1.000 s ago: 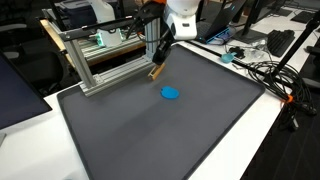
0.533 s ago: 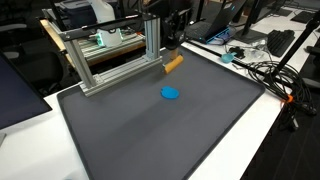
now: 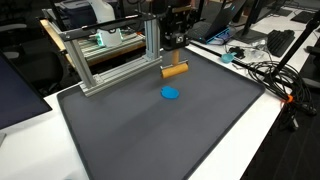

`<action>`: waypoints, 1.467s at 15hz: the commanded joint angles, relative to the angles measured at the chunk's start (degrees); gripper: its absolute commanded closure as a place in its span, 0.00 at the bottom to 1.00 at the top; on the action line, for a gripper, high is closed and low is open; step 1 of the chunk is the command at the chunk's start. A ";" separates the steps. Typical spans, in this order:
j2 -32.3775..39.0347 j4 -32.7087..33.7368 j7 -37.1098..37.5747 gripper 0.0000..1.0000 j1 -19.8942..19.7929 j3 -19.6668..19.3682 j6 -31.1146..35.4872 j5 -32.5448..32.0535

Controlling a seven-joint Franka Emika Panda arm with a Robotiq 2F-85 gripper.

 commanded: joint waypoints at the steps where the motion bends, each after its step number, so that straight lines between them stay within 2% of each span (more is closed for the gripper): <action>1: -2.08 -3.20 12.67 0.77 2.29 -2.20 2.94 -3.87; 4: -1.24 -2.88 24.59 0.77 4.14 -2.93 1.74 -6.59; 5: 0.03 -1.86 17.63 0.52 2.69 -2.38 1.55 -4.59; 7: 0.09 -1.98 21.99 0.52 3.54 -2.38 1.55 -5.45; 9: 0.09 -1.98 23.06 0.52 3.81 -2.41 1.55 -5.56; 10: 0.09 -1.98 23.13 0.77 3.80 -2.47 1.55 -5.57; 14: 2.81 -1.87 28.71 0.77 4.43 -3.40 8.25 -7.34; 17: 5.29 -1.86 29.45 0.77 4.16 -4.15 12.00 -7.14; 22: 8.45 -1.58 29.44 0.77 4.15 -5.86 13.17 -6.55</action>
